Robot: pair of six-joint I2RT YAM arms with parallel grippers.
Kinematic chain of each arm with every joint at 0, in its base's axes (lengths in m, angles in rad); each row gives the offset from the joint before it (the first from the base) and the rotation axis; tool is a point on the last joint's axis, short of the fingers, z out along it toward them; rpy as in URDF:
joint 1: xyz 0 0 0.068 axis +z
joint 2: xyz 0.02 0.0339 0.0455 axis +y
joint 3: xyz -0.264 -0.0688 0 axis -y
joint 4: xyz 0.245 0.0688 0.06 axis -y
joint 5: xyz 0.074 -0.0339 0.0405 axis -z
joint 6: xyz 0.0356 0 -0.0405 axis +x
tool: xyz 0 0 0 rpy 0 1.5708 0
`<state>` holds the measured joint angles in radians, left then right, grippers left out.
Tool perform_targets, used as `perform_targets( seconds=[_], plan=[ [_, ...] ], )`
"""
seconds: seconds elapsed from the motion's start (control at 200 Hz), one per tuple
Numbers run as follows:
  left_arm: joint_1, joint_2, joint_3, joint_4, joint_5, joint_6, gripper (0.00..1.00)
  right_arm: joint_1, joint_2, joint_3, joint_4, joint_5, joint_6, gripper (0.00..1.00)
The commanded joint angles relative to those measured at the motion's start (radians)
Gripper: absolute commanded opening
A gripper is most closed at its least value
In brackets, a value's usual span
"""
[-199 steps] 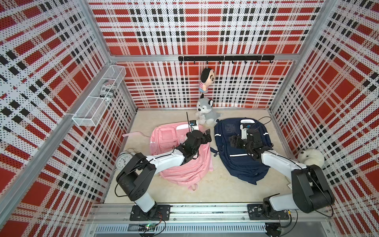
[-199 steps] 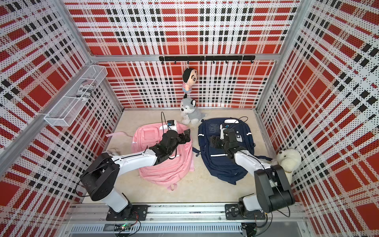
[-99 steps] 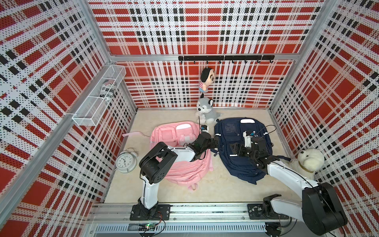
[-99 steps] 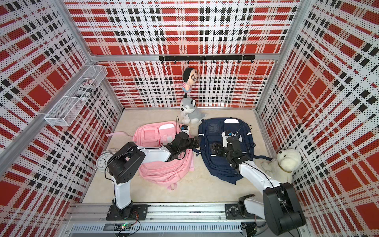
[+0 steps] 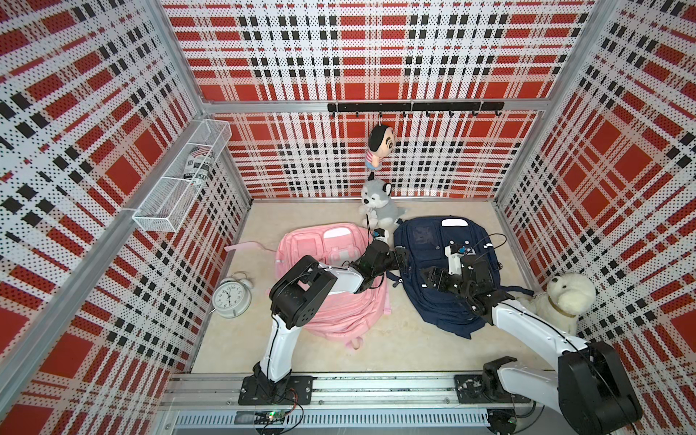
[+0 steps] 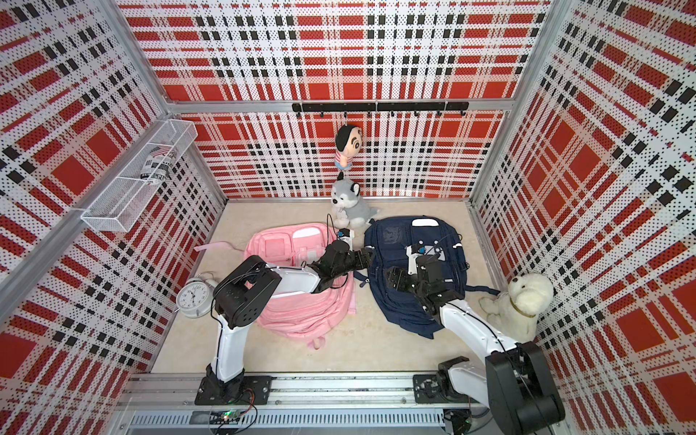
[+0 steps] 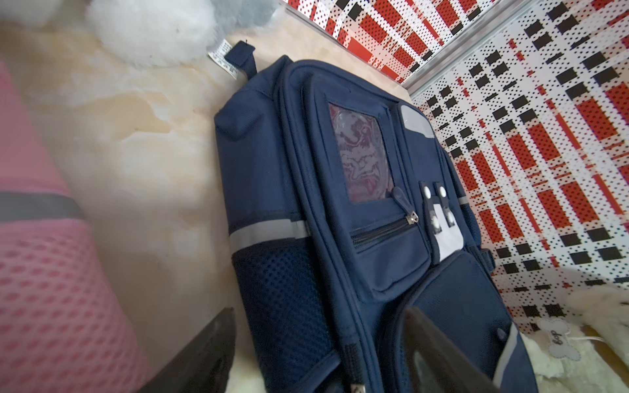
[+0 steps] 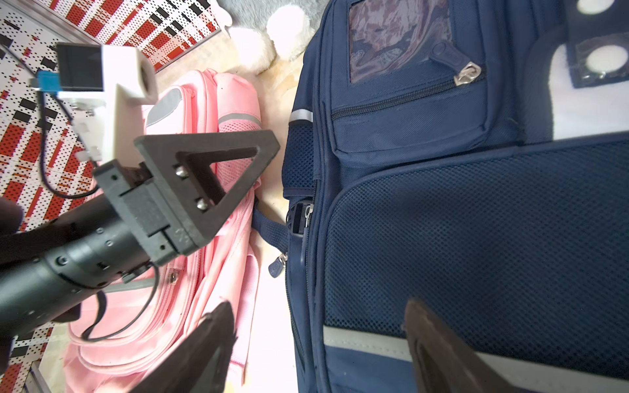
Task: Zip up the backpack
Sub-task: Adjust the backpack at the center of the board.
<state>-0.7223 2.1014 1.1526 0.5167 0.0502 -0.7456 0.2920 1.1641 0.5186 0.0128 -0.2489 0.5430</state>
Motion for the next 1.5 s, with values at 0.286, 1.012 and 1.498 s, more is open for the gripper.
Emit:
perform_targets(
  seconds=[0.286,1.012,1.498],
  plan=[
    [0.024,0.101,0.058,-0.003,0.066,-0.032,0.67,0.058,-0.027,0.037,-0.043,0.011,0.036,0.81],
    [0.029,0.163,0.109,-0.051,0.068,-0.008,0.20,0.073,0.022,0.015,-0.003,0.045,0.071,0.82],
    [0.012,0.017,-0.061,0.131,0.106,-0.090,0.00,0.157,-0.015,0.064,-0.108,0.027,0.158,0.72]
  ],
)
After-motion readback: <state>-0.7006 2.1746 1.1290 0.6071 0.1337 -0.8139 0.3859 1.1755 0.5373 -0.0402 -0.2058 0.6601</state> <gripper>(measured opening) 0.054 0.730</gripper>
